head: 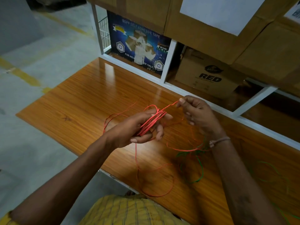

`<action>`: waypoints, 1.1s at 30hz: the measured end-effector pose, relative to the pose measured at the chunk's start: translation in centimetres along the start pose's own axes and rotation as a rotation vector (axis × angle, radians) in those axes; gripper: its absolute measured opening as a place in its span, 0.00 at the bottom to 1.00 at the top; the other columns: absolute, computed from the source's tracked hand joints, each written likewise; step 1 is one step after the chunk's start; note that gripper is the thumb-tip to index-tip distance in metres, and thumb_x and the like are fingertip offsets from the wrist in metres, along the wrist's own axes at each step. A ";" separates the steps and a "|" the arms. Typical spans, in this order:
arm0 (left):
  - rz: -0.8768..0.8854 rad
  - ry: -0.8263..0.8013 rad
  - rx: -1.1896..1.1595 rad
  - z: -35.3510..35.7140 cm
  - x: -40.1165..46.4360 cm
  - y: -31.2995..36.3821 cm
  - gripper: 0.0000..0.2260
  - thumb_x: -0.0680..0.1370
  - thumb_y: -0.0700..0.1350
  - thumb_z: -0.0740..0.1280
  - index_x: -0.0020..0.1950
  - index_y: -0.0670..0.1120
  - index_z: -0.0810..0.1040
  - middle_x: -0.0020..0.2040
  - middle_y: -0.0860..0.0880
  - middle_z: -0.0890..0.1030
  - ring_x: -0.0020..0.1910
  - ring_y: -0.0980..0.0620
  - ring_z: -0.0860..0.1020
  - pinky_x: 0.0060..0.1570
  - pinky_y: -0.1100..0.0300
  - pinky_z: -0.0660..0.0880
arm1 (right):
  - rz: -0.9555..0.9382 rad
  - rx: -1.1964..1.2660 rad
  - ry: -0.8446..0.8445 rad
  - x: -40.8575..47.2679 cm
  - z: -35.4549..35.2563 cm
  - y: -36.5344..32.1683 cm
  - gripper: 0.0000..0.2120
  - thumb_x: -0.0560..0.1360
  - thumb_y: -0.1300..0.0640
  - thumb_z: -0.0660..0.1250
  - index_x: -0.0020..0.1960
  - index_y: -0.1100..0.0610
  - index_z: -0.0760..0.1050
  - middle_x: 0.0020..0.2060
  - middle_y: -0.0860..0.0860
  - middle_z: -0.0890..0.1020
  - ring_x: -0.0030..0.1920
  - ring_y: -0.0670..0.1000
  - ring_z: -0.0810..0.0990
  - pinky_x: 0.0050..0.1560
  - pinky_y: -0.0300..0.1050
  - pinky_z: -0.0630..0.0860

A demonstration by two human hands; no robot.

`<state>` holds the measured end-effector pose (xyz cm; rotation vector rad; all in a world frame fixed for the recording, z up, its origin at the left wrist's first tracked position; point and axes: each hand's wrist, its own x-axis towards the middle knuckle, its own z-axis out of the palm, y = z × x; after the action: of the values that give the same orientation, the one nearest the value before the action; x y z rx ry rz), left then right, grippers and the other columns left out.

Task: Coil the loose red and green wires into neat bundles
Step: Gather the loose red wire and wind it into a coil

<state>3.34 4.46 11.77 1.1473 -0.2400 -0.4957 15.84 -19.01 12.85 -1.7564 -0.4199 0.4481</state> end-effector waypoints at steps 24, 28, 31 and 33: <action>0.202 0.707 0.639 -2.0 4.5 -0.1 0.12 0.90 0.51 0.52 0.75 0.54 0.63 0.66 0.46 0.78 0.36 0.45 0.86 0.33 0.55 0.79 | 0.189 -0.447 -0.543 -7.4 4.8 -3.1 0.08 0.83 0.58 0.68 0.61 0.50 0.79 0.30 0.53 0.79 0.26 0.57 0.82 0.29 0.58 0.81; 0.113 0.598 0.977 -2.7 3.5 -1.3 0.15 0.90 0.51 0.54 0.74 0.46 0.67 0.55 0.43 0.83 0.33 0.51 0.85 0.41 0.49 0.82 | 0.141 -0.368 -0.504 -6.7 2.0 -4.5 0.06 0.83 0.62 0.69 0.58 0.56 0.82 0.28 0.51 0.78 0.24 0.50 0.78 0.24 0.43 0.76; 0.014 0.453 0.913 -2.6 2.5 -1.3 0.12 0.90 0.50 0.55 0.70 0.47 0.70 0.56 0.41 0.84 0.30 0.49 0.84 0.35 0.59 0.78 | 0.034 -0.317 -0.417 -5.8 -0.5 -4.5 0.03 0.81 0.64 0.71 0.54 0.60 0.83 0.31 0.52 0.80 0.25 0.48 0.76 0.25 0.39 0.74; -0.055 0.357 0.752 -2.2 1.9 -1.0 0.12 0.90 0.46 0.55 0.71 0.47 0.72 0.55 0.41 0.84 0.26 0.48 0.77 0.29 0.60 0.71 | -0.028 -0.320 -0.321 -5.1 -1.5 -3.8 0.02 0.80 0.63 0.73 0.51 0.59 0.84 0.33 0.50 0.80 0.28 0.48 0.76 0.29 0.39 0.74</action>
<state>5.71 4.96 9.83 1.9543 -0.0781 -0.2346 12.04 -21.99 17.26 -1.9885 -0.7777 0.6756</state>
